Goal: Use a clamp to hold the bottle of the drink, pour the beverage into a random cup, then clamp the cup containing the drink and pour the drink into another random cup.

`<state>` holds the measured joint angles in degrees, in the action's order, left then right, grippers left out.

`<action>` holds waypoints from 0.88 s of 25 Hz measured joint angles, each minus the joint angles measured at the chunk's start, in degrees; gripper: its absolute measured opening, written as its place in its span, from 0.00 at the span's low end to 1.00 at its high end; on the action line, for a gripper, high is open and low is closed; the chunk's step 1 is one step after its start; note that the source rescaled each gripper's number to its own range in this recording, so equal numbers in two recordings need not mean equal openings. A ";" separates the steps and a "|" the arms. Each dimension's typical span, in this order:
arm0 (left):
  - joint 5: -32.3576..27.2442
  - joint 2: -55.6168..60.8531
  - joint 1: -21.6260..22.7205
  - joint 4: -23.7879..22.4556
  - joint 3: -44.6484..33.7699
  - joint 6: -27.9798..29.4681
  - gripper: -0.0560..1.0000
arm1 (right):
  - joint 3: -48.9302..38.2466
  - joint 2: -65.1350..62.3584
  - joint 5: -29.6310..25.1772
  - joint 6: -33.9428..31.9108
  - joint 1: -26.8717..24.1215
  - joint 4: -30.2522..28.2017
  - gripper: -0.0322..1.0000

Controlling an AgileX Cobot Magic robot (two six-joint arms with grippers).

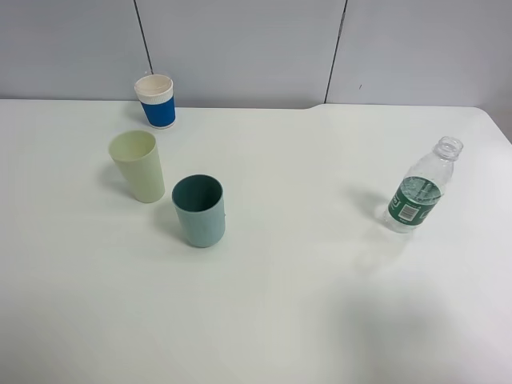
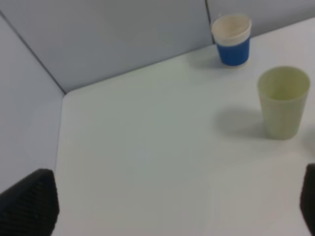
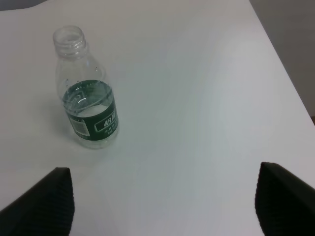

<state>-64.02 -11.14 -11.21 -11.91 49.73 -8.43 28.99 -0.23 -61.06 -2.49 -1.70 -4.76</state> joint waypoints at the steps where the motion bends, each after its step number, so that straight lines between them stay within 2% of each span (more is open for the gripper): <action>1: -0.76 0.95 0.39 0.01 0.00 0.11 0.99 | 0.00 0.00 0.00 0.00 0.00 0.00 0.46; 10: -5.03 9.73 0.87 -0.95 -1.54 9.17 0.99 | 0.00 0.00 0.00 0.00 0.00 0.00 0.46; 18: -6.04 11.52 0.92 -1.30 -6.88 10.60 0.99 | 0.00 0.00 0.00 0.00 0.00 0.00 0.46; 22: -5.43 11.52 0.92 -1.30 -9.55 13.20 0.99 | 0.00 0.00 0.00 0.00 0.00 0.00 0.46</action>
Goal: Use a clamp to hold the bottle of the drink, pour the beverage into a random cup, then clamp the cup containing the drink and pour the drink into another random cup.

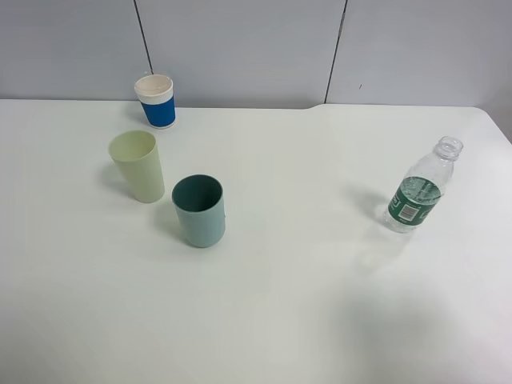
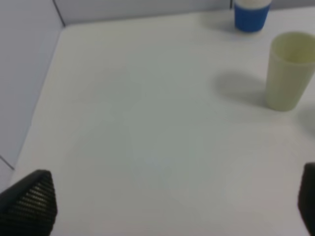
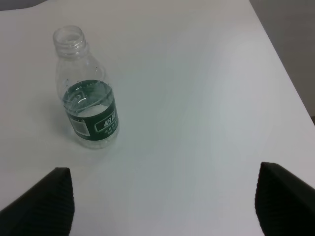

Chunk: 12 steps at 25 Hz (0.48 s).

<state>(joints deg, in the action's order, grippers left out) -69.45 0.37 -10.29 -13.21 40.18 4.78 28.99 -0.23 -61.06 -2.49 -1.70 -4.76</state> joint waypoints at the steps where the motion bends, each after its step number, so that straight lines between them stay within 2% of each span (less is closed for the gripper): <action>1: 0.79 0.00 0.00 0.00 -0.87 0.88 0.99 | 0.00 0.00 0.00 0.00 0.00 0.00 0.46; 12: 8.37 0.00 0.00 -0.04 -7.58 6.51 0.99 | 0.00 0.00 0.00 0.00 0.00 0.00 0.46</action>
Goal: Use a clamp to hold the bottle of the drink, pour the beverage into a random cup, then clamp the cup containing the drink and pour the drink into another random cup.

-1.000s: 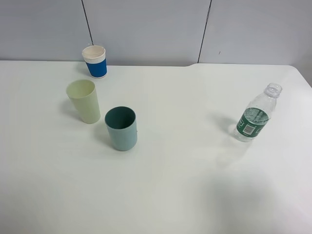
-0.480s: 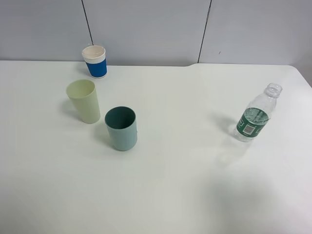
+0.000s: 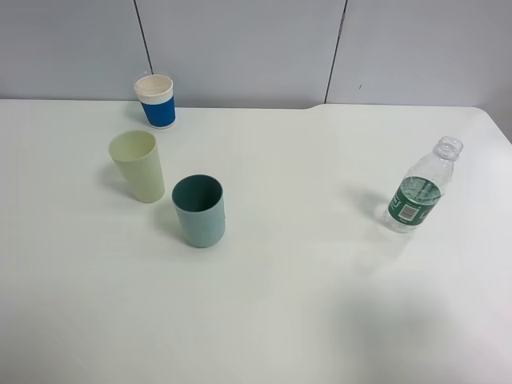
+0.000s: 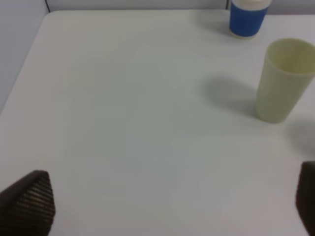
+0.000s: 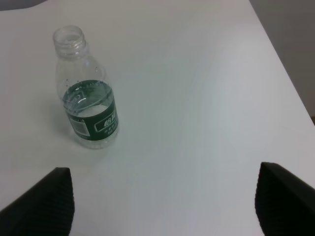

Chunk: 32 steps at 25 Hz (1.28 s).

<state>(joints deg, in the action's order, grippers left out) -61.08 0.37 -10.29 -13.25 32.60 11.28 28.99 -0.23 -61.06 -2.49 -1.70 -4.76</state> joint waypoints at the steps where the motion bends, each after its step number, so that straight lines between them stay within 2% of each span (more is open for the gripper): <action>1: 0.55 0.00 0.00 0.06 -0.74 0.76 0.99 | 0.00 0.00 0.00 0.00 0.00 0.00 0.46; 10: 0.38 0.00 0.63 0.51 -3.26 2.43 1.00 | 0.00 0.00 0.00 0.00 0.00 0.00 0.46; 13: 0.31 0.00 3.88 0.79 -3.26 2.60 1.00 | 0.00 0.00 0.00 0.00 0.00 0.00 0.46; 18: 0.24 0.00 10.12 3.76 -3.26 1.88 1.00 | 0.00 0.00 0.00 0.00 0.00 0.00 0.46; 32: 0.24 0.00 10.29 5.02 -3.26 0.66 1.00 | 0.00 0.00 0.00 0.00 0.00 0.00 0.46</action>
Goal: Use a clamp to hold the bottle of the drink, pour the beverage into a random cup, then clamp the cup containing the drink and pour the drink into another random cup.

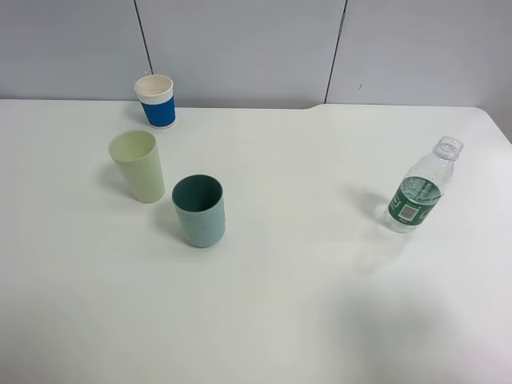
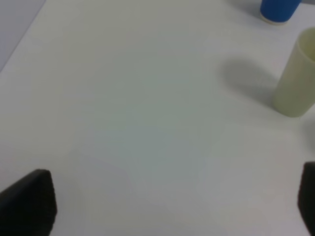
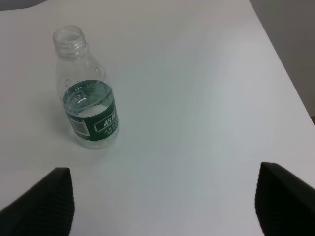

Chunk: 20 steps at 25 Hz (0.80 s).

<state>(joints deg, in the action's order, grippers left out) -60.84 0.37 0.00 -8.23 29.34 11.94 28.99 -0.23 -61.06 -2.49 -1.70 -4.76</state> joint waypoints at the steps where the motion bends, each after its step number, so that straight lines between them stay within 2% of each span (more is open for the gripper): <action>1: 0.00 0.00 0.00 0.00 0.00 0.00 1.00 | 0.00 0.00 0.00 0.00 0.00 0.00 0.46; 20: 0.00 0.00 0.00 0.04 0.00 -0.03 1.00 | 0.00 0.00 0.00 0.00 0.00 0.00 0.46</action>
<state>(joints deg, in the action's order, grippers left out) -60.84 0.37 0.00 -8.19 29.34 11.92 28.99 -0.23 -61.06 -2.49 -1.70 -4.76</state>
